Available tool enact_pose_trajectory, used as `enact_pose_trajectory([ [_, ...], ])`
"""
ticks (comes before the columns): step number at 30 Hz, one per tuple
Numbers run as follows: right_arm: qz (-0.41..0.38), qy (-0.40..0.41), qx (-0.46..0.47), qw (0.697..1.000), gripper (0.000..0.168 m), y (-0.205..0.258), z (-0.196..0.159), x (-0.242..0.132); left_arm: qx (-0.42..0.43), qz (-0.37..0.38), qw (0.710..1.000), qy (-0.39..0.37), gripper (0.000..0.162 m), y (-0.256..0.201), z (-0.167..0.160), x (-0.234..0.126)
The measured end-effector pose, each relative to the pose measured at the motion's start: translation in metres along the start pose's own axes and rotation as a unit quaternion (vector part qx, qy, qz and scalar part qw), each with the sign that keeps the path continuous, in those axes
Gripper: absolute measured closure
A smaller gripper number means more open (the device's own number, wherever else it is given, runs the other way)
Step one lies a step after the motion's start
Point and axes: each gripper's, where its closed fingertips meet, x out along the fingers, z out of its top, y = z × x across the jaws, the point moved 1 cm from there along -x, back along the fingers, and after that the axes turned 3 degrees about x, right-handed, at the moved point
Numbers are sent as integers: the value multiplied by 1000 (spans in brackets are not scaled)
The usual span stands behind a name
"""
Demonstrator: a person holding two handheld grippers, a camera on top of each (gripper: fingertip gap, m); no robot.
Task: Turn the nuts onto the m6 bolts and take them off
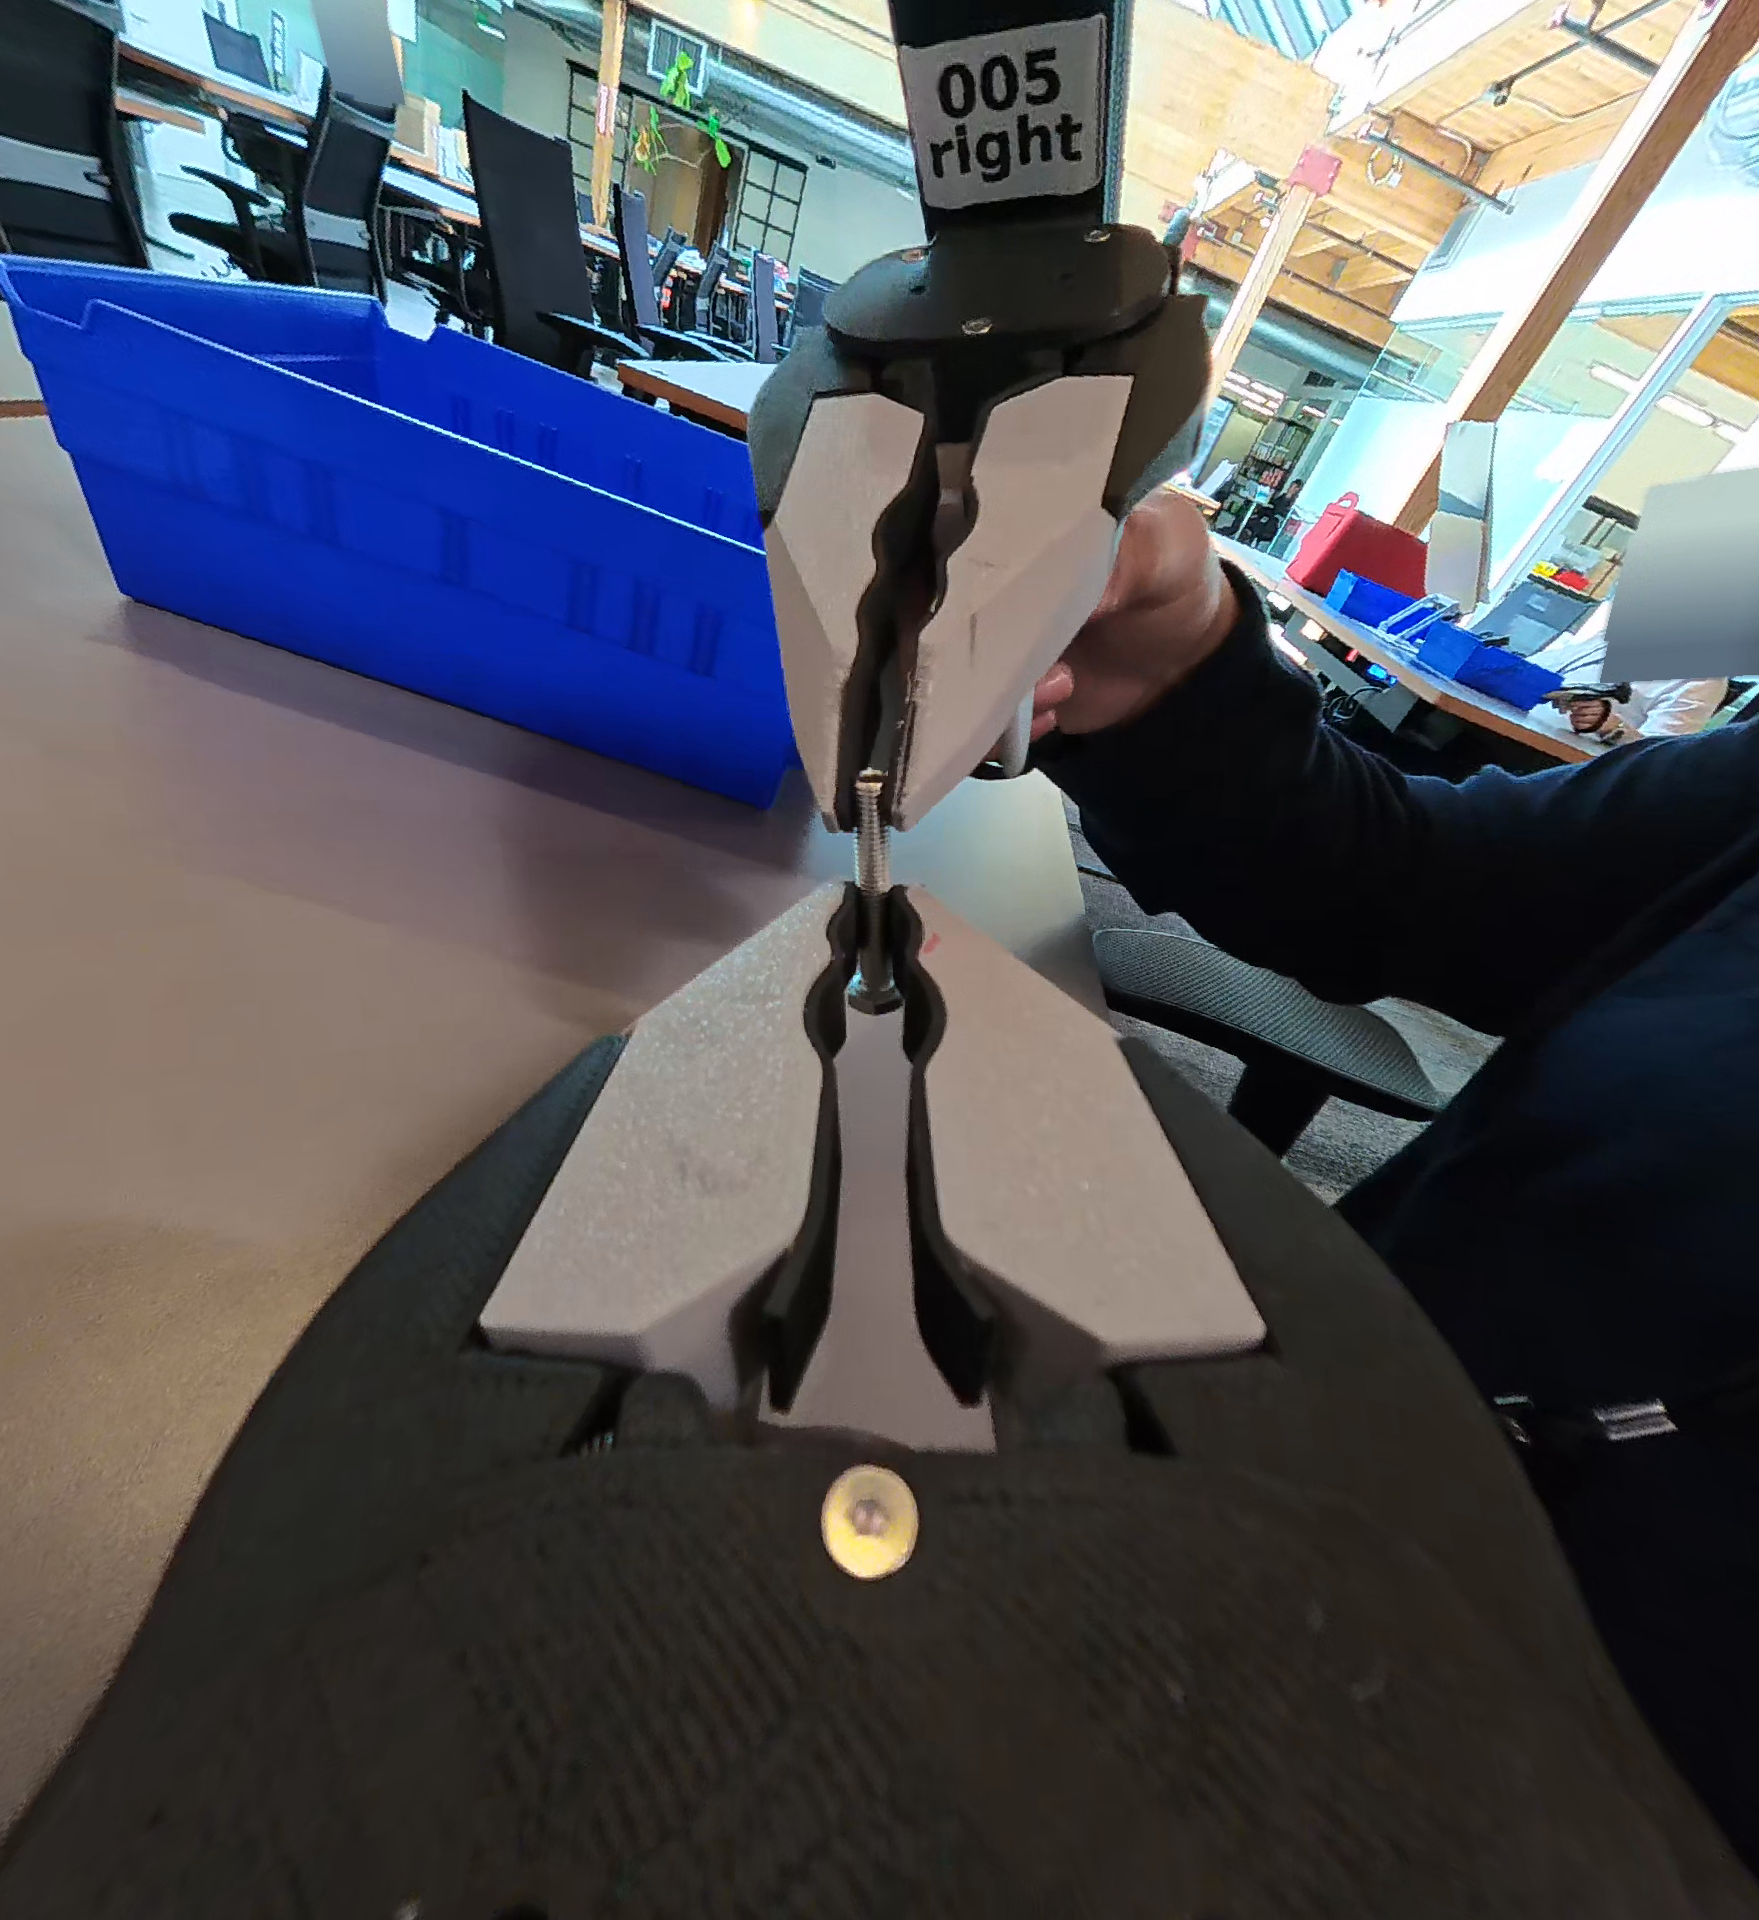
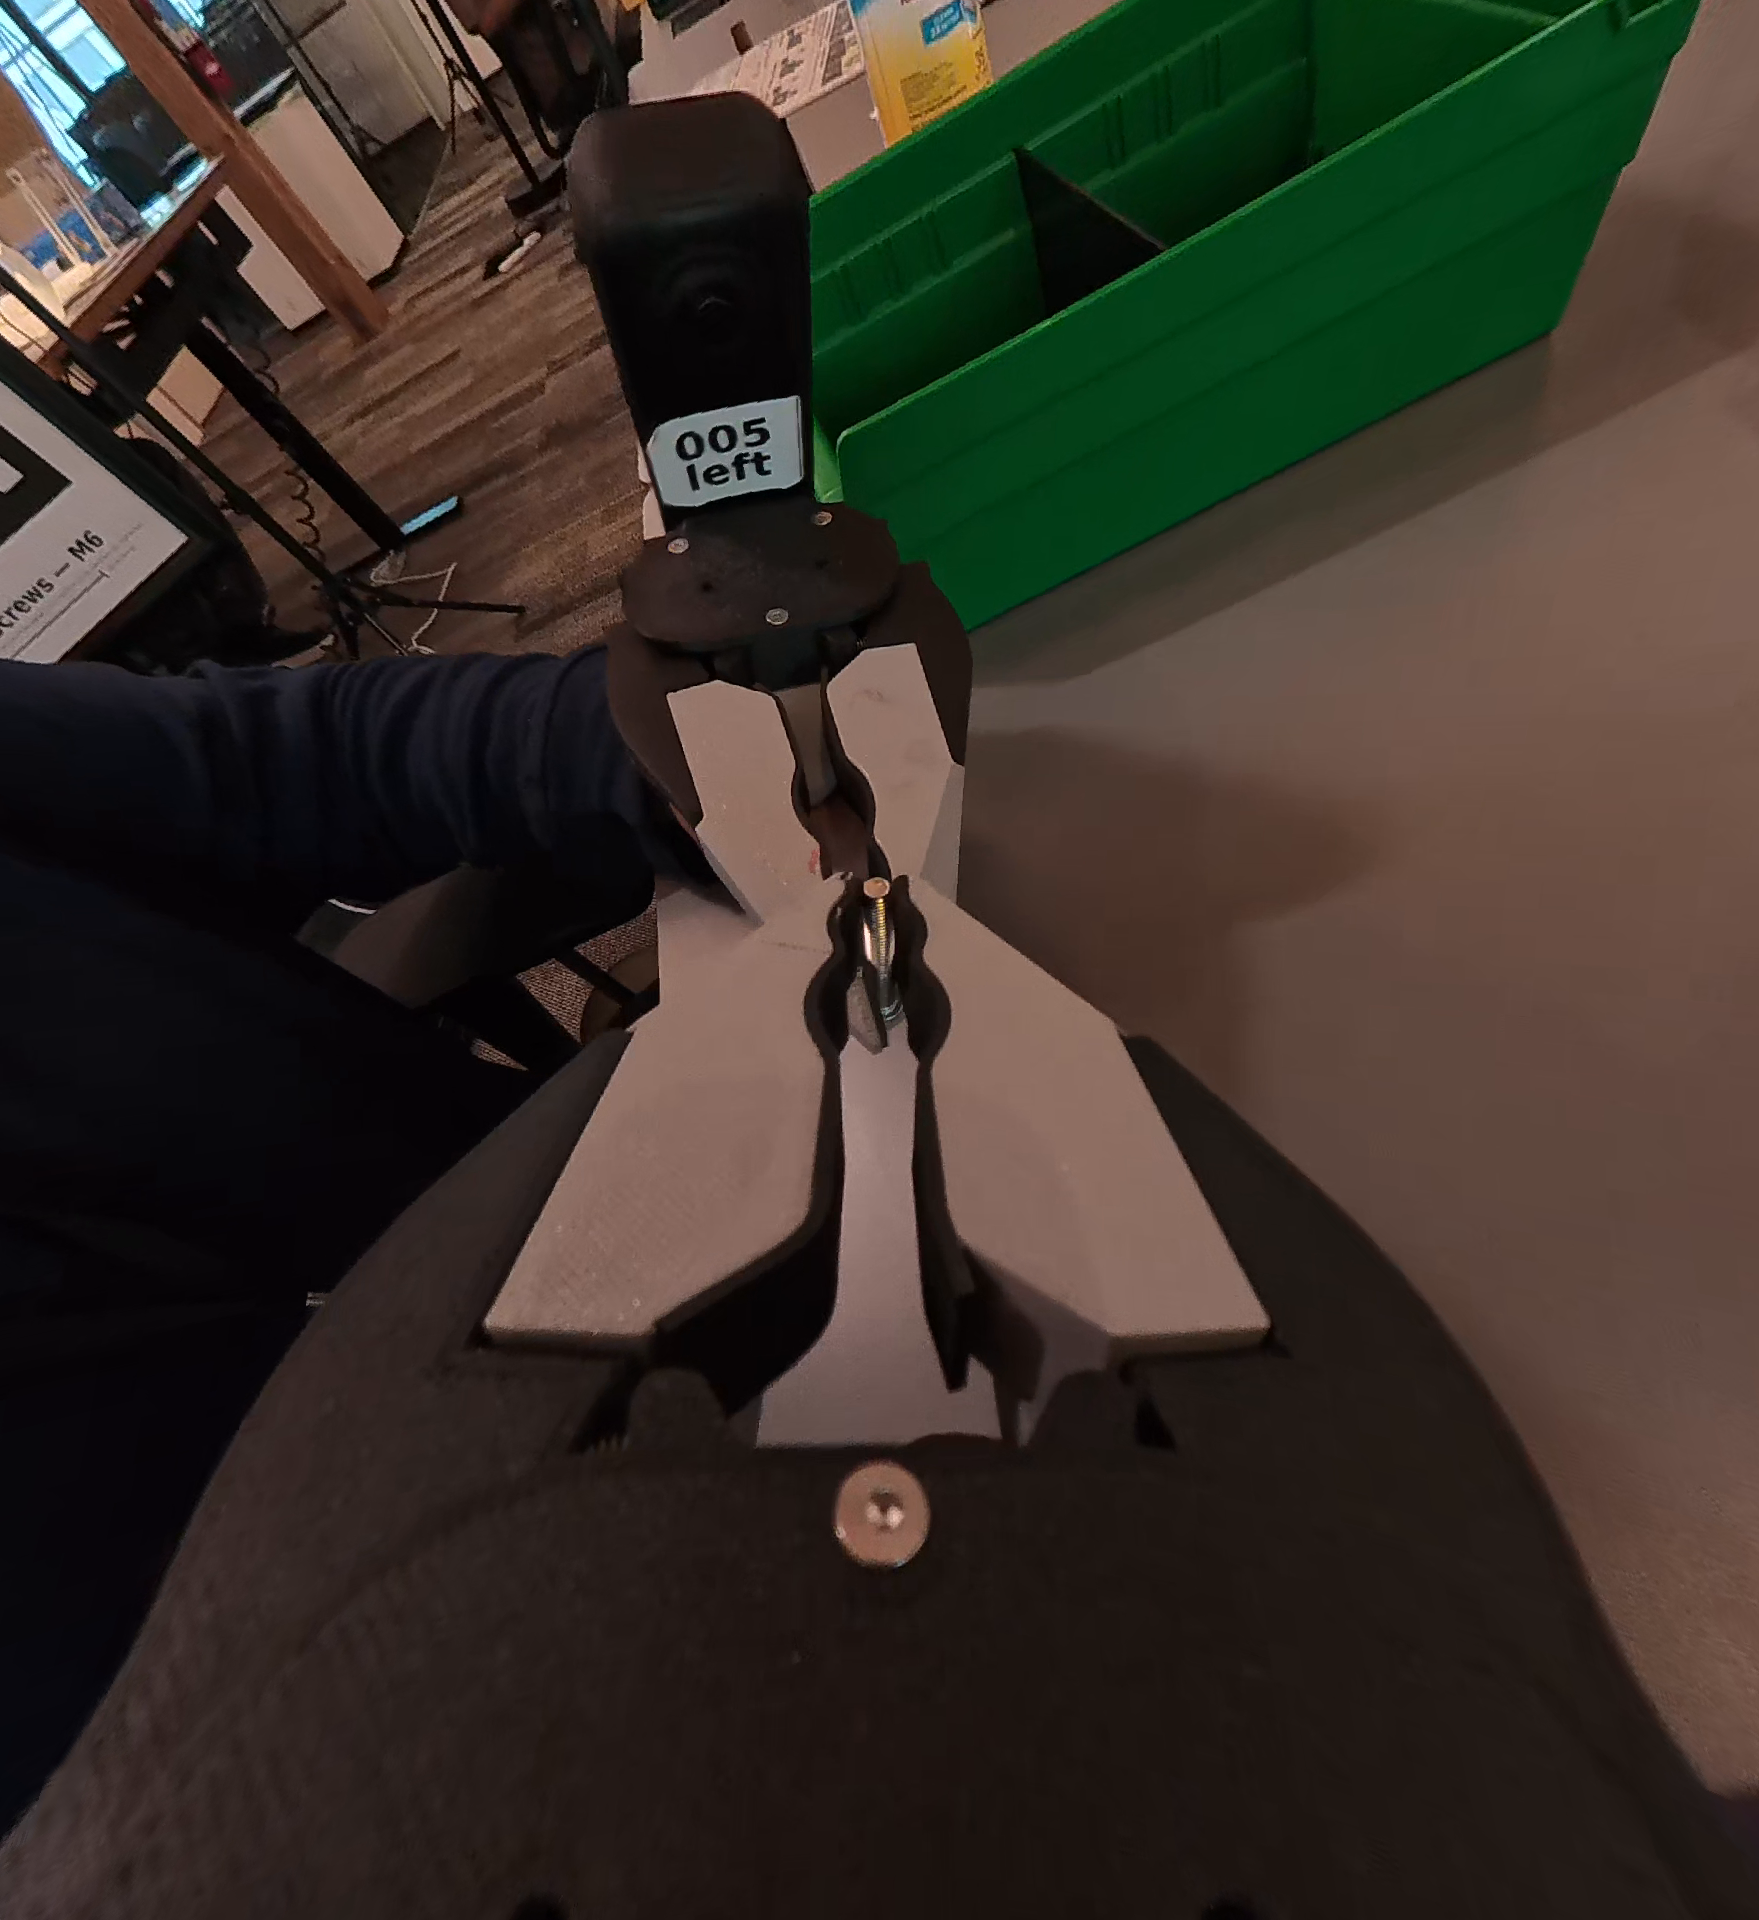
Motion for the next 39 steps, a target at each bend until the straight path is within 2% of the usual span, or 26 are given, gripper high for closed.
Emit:
enact_pose_trajectory([
  [16, -3, 1, -3, 1000, 166, 0, -3, 2, 2, 3, 1000, -8, 159, 0, 2, -1],
  [20, -8, -22, 8, 1000, 152, 0, -2, -9, 7, 11, 1000, -7, 160, 2, 2, -2],
  [23, -60, -18, 11, 998, 151, -11, -19, -24, 2, 13, 1000, -10, 160, 2, 2, -6],
  [28, -179, 60, 11, 982, 144, -48, -89, -29, 19, 12, 1000, -5, 160, -2, 1, -9],
  [30, -204, 88, 1, 975, 145, -61, -108, -27, 24, 7, 1000, 1, 160, -5, 0, -7],
  [39, -199, 94, -61, 974, 152, -79, -109, -17, 37, 0, 999, 15, 160, -9, -4, -6],
])
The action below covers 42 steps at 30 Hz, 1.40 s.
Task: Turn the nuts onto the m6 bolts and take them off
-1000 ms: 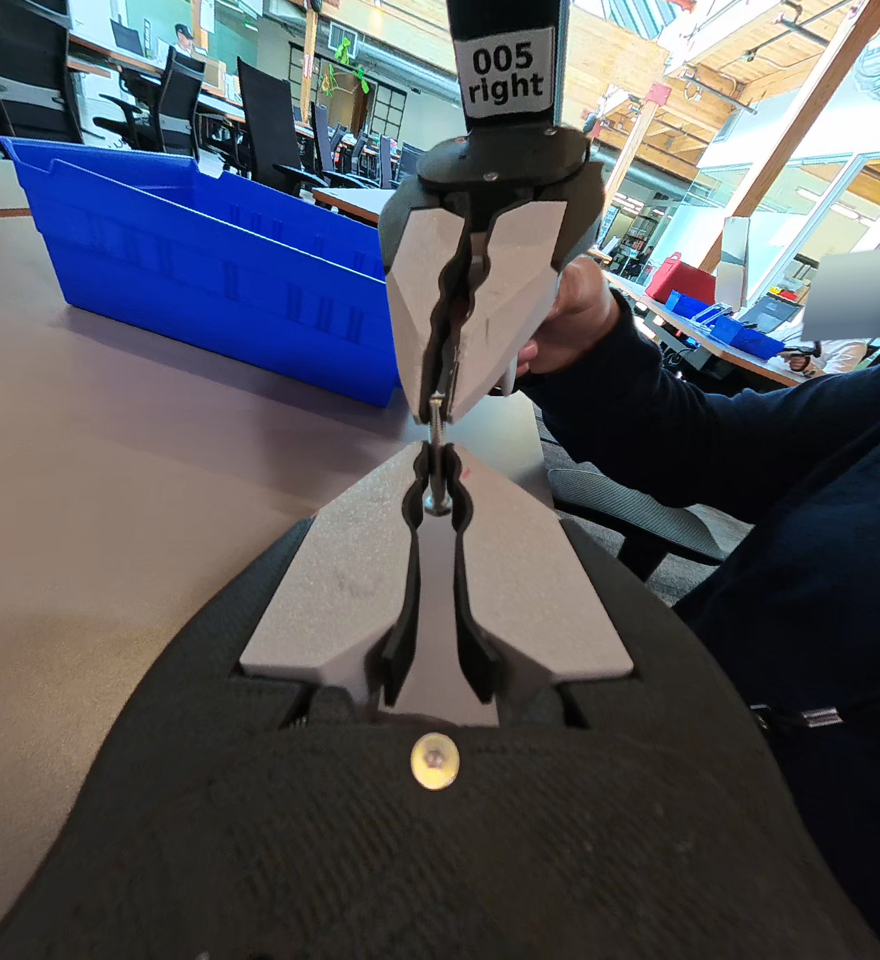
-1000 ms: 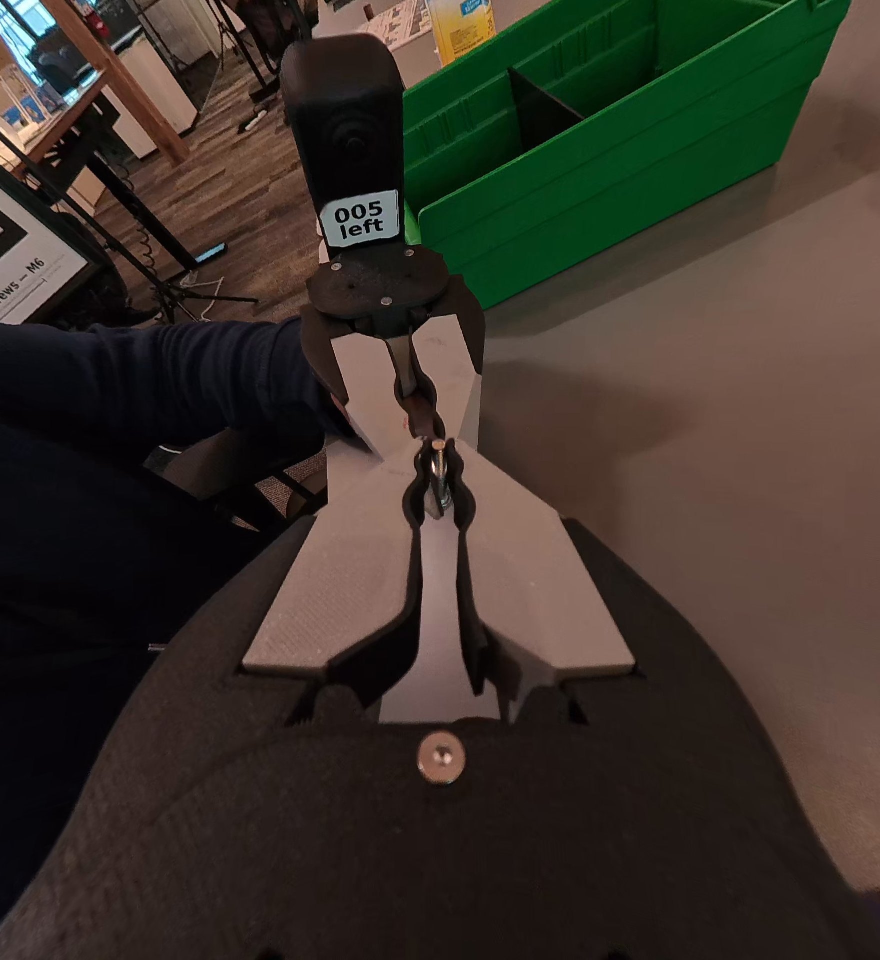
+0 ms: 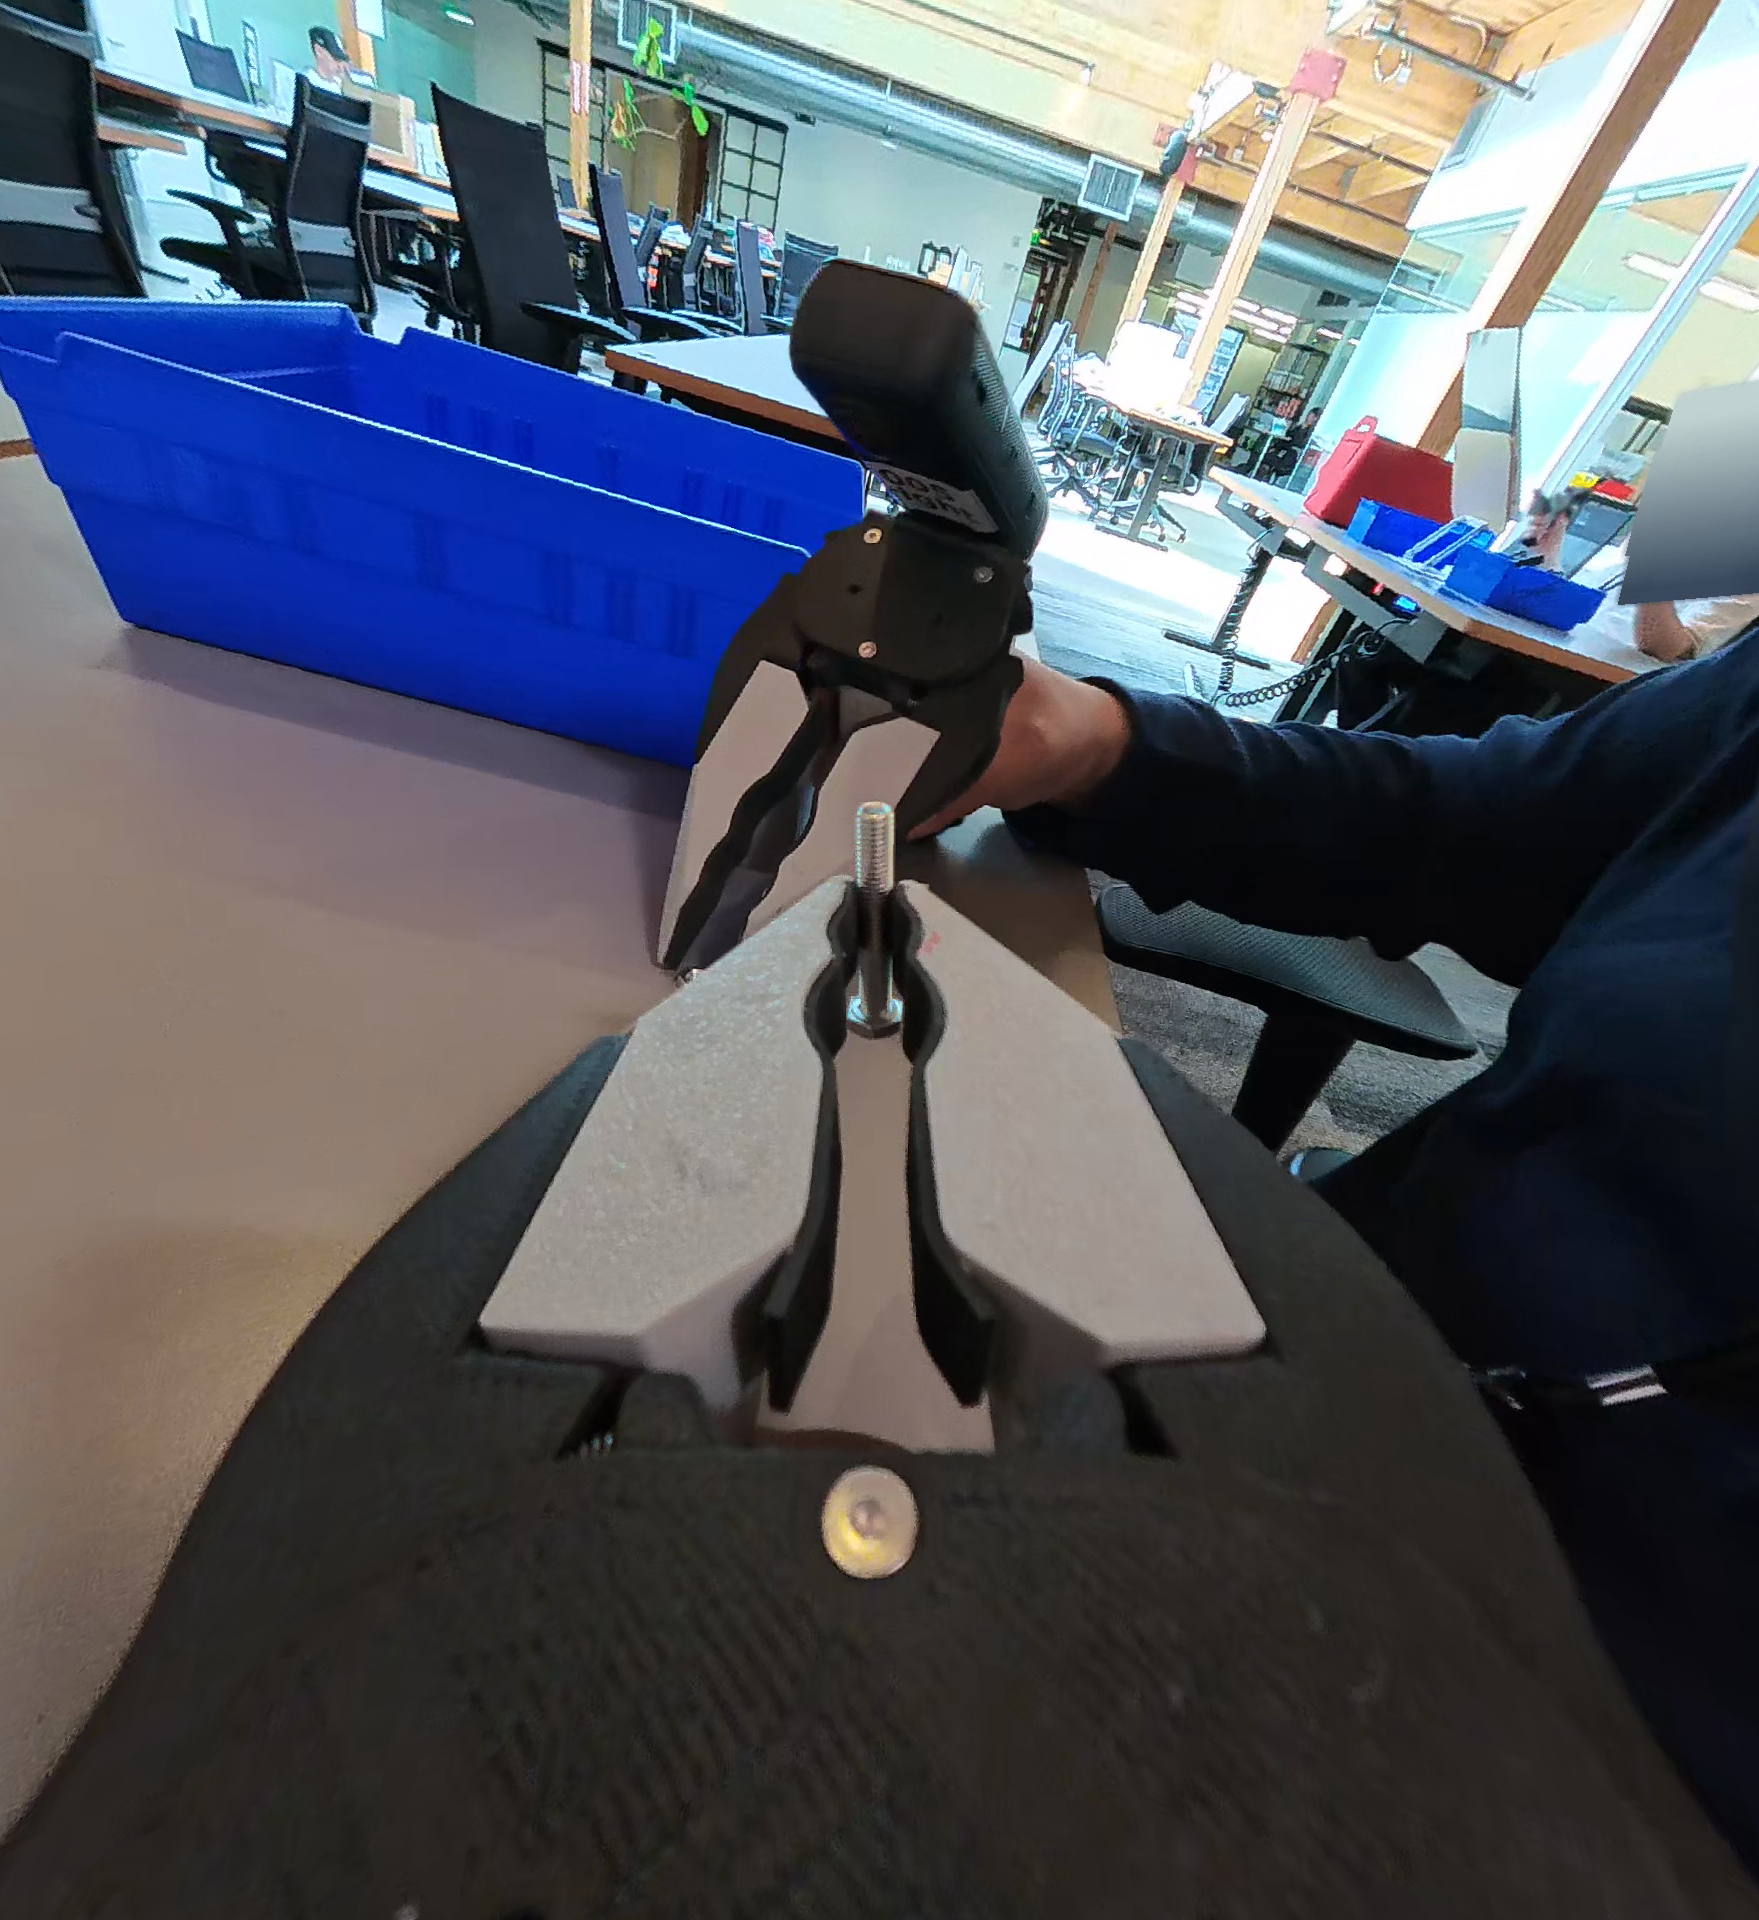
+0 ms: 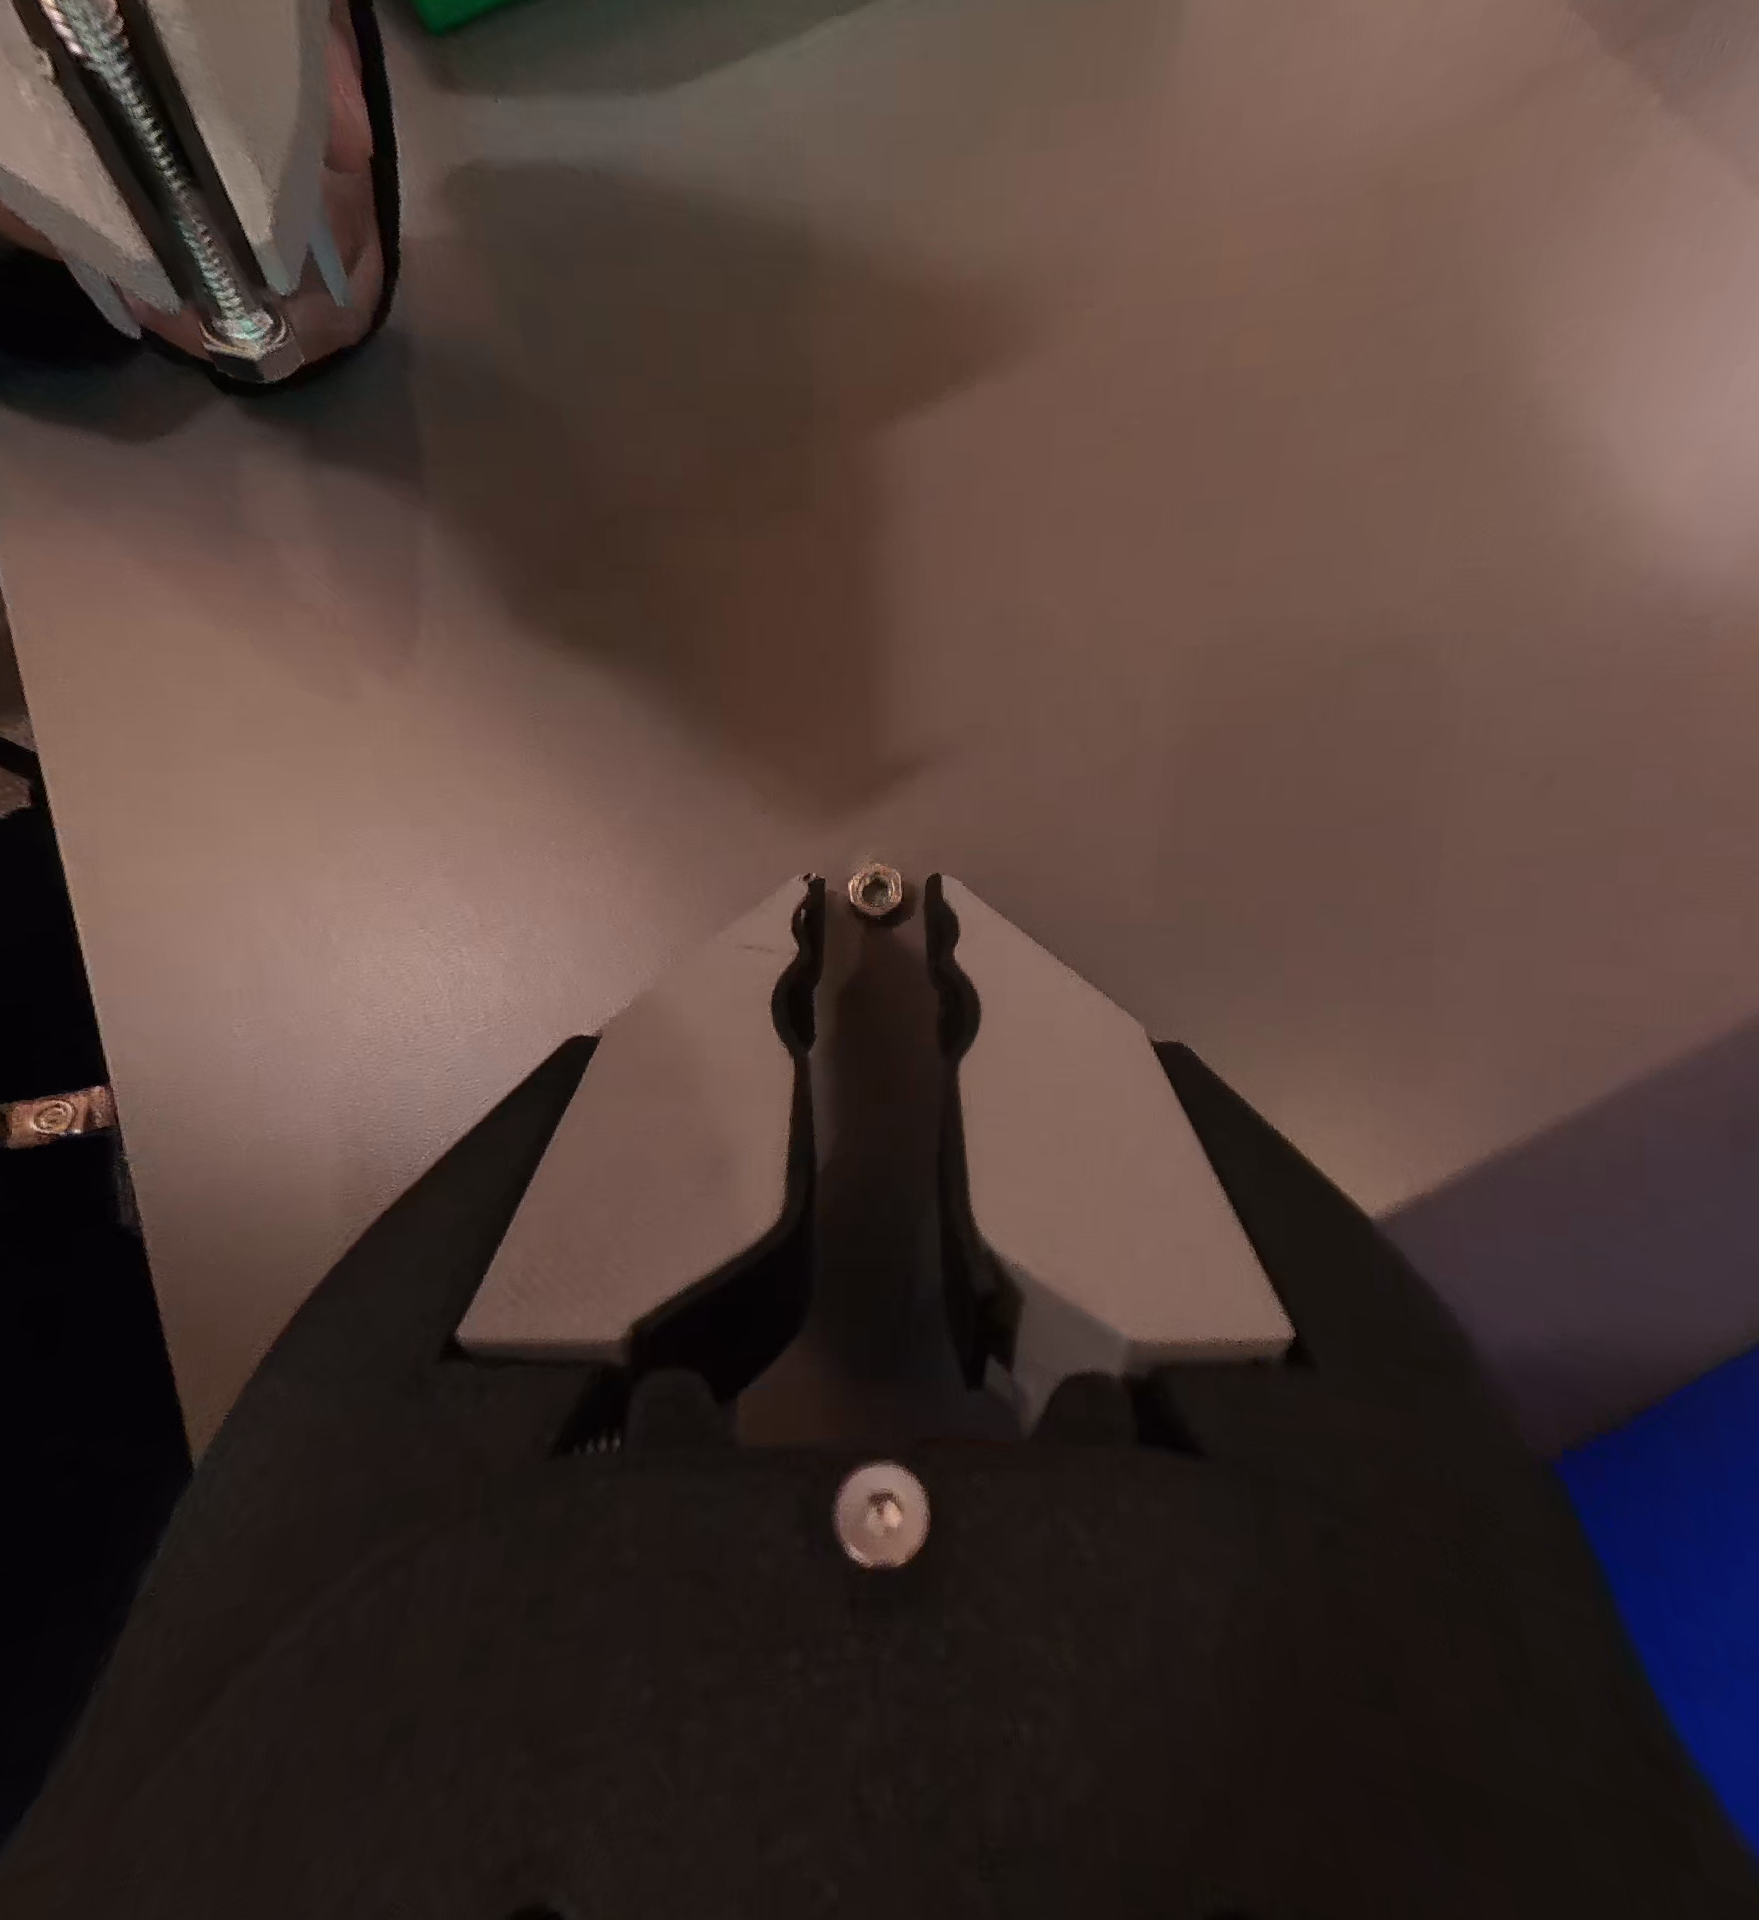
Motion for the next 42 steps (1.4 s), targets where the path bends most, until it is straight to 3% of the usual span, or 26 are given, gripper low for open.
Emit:
enact_pose_trajectory([
  [4, -3, 3, -30, 1000, 161, -2, -1, 0, 1, -6, 1000, 1, 160, -3, 0, 1],
  [11, 6, 2, -50, 999, 154, 0, 0, 2, -3, -13, 1000, 3, 160, -5, -1, 2],
  [20, 12, 2, -67, 998, 161, 3, 1, 1, -8, -13, 1000, 2, 160, -5, -1, 2],
  [23, 41, -29, -57, 997, 161, 17, 18, -13, -7, -8, 1000, -1, 160, -4, 0, 2],
  [27, 95, -78, -84, 989, 161, 51, 67, -52, 11, 1, 1000, -1, 160, -4, 0, 6],
  [31, 124, -63, -124, 982, 162, 72, 101, -66, 62, 27, 998, -1, 160, -7, 3, 9],
  [42, 167, -27, -160, 973, 162, 84, 123, -57, 100, 49, 993, -38, 160, -10, 16, 3],
])
